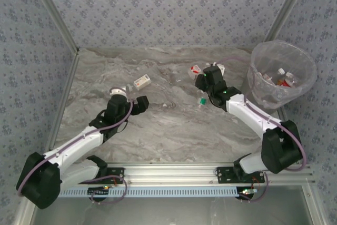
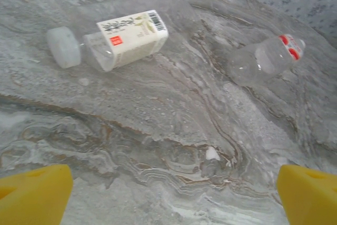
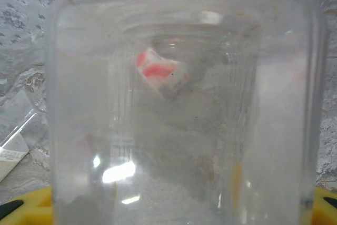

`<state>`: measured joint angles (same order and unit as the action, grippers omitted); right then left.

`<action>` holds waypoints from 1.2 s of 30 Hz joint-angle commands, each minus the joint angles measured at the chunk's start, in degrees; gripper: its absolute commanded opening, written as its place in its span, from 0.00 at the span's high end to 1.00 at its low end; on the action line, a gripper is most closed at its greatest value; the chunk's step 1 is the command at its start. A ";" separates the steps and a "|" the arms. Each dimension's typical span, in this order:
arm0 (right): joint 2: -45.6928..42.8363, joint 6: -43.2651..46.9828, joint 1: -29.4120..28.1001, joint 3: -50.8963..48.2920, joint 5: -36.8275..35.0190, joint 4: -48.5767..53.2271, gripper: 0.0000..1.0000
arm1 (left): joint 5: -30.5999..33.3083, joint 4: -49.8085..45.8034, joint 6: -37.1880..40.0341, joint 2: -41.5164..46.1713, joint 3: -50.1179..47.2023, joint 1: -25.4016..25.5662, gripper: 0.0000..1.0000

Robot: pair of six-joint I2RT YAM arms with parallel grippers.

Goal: Put the plastic bottles in the bin

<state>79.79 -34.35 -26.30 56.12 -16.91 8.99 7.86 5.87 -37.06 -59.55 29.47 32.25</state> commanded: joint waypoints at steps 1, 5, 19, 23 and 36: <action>-3.23 2.76 -0.49 -0.56 -1.12 -1.91 0.43 | -4.64 2.63 2.31 -1.10 2.64 -0.22 0.01; -6.11 4.51 -0.53 -1.42 -0.93 -3.34 0.43 | -8.80 3.77 3.84 -3.12 4.06 0.01 0.01; -14.76 10.55 -0.20 -0.38 -0.09 -4.27 0.43 | -12.02 6.06 6.97 -4.95 7.82 3.32 0.01; -16.78 12.65 1.48 0.19 2.25 -5.68 0.43 | -11.90 5.86 7.61 -5.46 8.55 4.17 0.00; -18.09 15.07 12.56 11.52 12.88 3.27 0.44 | -12.30 5.81 7.91 -5.84 8.67 4.65 0.01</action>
<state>62.06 -20.82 -16.19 62.22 -8.16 8.23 -3.84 10.50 -30.00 -65.01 35.99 36.51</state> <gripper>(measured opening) 0.565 0.994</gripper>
